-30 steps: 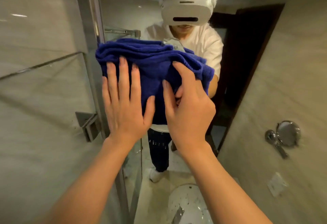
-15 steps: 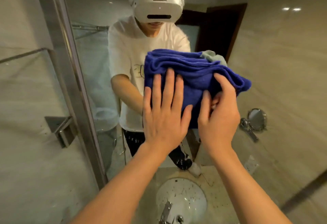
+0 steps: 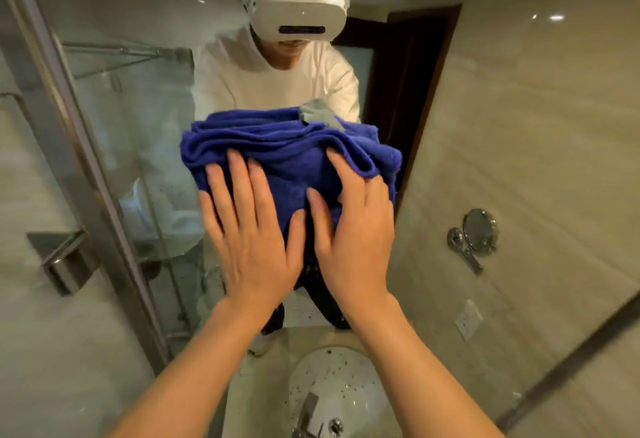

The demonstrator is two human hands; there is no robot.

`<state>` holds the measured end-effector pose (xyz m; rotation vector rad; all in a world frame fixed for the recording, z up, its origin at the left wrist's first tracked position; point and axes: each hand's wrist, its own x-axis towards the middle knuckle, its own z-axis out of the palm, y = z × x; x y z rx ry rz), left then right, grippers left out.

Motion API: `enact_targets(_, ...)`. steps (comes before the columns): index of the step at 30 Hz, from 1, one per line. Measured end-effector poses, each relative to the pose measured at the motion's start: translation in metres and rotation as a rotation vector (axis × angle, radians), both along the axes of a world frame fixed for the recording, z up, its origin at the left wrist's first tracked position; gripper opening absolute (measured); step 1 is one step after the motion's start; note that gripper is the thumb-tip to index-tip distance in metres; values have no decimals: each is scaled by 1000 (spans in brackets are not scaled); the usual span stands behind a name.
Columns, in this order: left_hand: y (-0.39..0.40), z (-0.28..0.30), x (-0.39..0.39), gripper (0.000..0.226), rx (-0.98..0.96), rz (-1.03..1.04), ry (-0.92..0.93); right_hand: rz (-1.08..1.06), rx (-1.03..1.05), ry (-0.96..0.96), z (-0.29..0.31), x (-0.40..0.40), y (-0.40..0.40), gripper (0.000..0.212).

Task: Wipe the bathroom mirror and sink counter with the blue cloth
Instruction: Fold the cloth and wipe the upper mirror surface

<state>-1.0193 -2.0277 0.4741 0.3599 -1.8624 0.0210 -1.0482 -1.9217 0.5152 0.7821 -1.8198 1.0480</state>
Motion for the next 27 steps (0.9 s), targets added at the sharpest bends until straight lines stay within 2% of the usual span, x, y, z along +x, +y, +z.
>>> enact_targets(9,105,-5,-58,70,-19,-44,-48,-39,-12,-39,-7,-60,103,46)
enact_targets(16,184,-2,-111,72,-124,-101,-92,-40,-169,-95,-21,-109,188,47)
enact_targets(21,218,-4,-128,71,-33,-19,-47,38,-83,-47,-17,-132,222,44)
enact_targets(27,277,-2,-158,73,-28,-24,-36,49,-67,-4,-16,-167,282,45)
